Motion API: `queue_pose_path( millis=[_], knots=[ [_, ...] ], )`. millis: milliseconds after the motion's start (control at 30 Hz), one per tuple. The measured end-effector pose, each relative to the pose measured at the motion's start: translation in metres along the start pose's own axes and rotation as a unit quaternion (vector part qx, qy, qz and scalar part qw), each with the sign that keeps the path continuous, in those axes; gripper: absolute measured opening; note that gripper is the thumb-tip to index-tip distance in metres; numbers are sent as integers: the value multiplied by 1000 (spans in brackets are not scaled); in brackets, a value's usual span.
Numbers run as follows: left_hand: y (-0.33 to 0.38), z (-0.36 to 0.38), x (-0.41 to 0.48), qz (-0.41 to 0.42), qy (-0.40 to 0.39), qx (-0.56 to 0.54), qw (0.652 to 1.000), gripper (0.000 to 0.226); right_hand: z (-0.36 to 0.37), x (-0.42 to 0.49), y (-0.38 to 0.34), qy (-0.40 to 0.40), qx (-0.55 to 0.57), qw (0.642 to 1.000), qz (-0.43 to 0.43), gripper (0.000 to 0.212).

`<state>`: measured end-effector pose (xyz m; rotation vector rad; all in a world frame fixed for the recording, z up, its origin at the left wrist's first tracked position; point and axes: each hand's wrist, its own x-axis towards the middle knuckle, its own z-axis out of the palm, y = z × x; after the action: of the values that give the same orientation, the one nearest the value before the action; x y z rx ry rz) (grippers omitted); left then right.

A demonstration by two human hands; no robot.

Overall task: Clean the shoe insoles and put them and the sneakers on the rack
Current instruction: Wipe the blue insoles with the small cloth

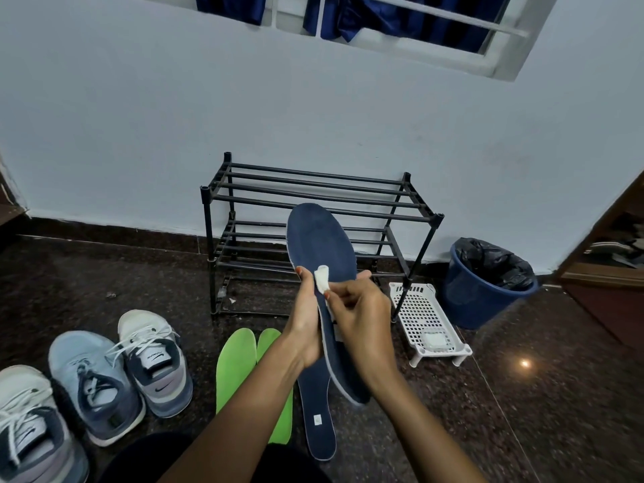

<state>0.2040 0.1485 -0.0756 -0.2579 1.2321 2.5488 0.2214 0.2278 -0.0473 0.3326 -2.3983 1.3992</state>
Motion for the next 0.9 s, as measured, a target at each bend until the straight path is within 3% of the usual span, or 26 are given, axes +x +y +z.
queue_pose_path(
  millis=[400, 533, 900],
  knots=[
    [6, 0, -1, 0, -36, -69, 997, 95, 4, -23, 2, -12, 8, 1000, -16, 9],
    [5, 2, -4, 4, -55, -36, 998, 98, 1, -13, 1, -9, -16, 1000, -18, 10],
    [7, 0, -2, 12, -36, -62, 997, 95, 3, -26, 2, -23, 2, 1000, 7, 8]
  ],
)
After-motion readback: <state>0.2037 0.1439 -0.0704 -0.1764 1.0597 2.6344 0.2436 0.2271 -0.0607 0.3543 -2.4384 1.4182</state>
